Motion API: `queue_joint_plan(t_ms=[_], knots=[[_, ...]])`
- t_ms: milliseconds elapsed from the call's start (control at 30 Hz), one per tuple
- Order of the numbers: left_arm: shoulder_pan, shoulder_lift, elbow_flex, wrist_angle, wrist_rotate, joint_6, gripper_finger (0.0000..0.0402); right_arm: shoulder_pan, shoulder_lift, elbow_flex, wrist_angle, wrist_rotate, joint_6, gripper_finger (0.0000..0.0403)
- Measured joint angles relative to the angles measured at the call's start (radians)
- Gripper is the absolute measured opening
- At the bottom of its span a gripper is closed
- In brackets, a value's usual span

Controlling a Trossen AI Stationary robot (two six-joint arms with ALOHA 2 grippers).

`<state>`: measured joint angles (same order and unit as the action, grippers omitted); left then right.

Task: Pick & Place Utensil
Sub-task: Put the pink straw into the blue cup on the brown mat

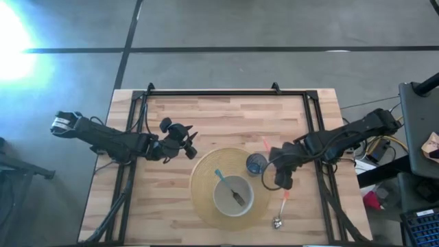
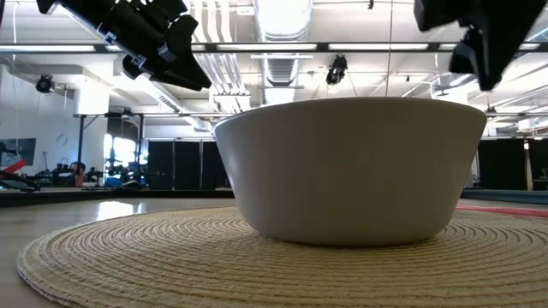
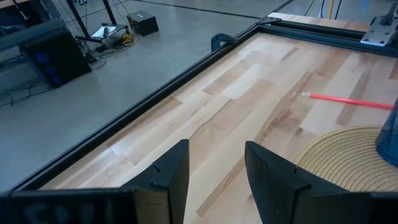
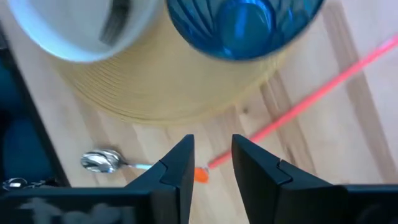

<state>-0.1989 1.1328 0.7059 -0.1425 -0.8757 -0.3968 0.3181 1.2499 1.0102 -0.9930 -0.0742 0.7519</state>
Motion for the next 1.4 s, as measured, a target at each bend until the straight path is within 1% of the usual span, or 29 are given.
queue_joint_plan(t_ms=[133,400,667,767,900,1000,1200,1400], knots=[[0.000,0.000,0.000,0.000,0.000,0.000,0.0149,0.027,-0.001,-0.055,0.002,0.000,0.076,0.0097],[0.000,0.000,0.000,0.000,0.000,-0.004,0.0149,0.094,-0.002,-0.136,0.002,0.004,0.279,0.0086],[0.000,0.000,0.000,0.000,0.000,-0.005,0.0149,0.172,-0.002,-0.204,0.003,0.083,0.502,0.0076],[0.001,0.000,-0.001,0.000,0.000,-0.006,0.0149,0.190,-0.002,-0.223,0.004,0.087,0.563,0.0074],[0.001,0.000,-0.002,0.000,0.000,-0.008,0.0149,0.215,-0.002,-0.235,0.006,0.129,0.642,0.0077],[0.001,0.000,-0.002,0.000,0.000,-0.008,0.0149,0.225,0.000,-0.236,0.009,0.136,0.667,0.0082],[0.001,0.000,-0.005,0.000,0.000,-0.008,0.0149,0.229,0.031,-0.236,0.020,0.163,0.666,0.0097],[0.001,0.000,-0.006,0.000,0.000,-0.008,0.0149,0.229,0.096,-0.236,0.075,0.164,0.652,0.0131]])
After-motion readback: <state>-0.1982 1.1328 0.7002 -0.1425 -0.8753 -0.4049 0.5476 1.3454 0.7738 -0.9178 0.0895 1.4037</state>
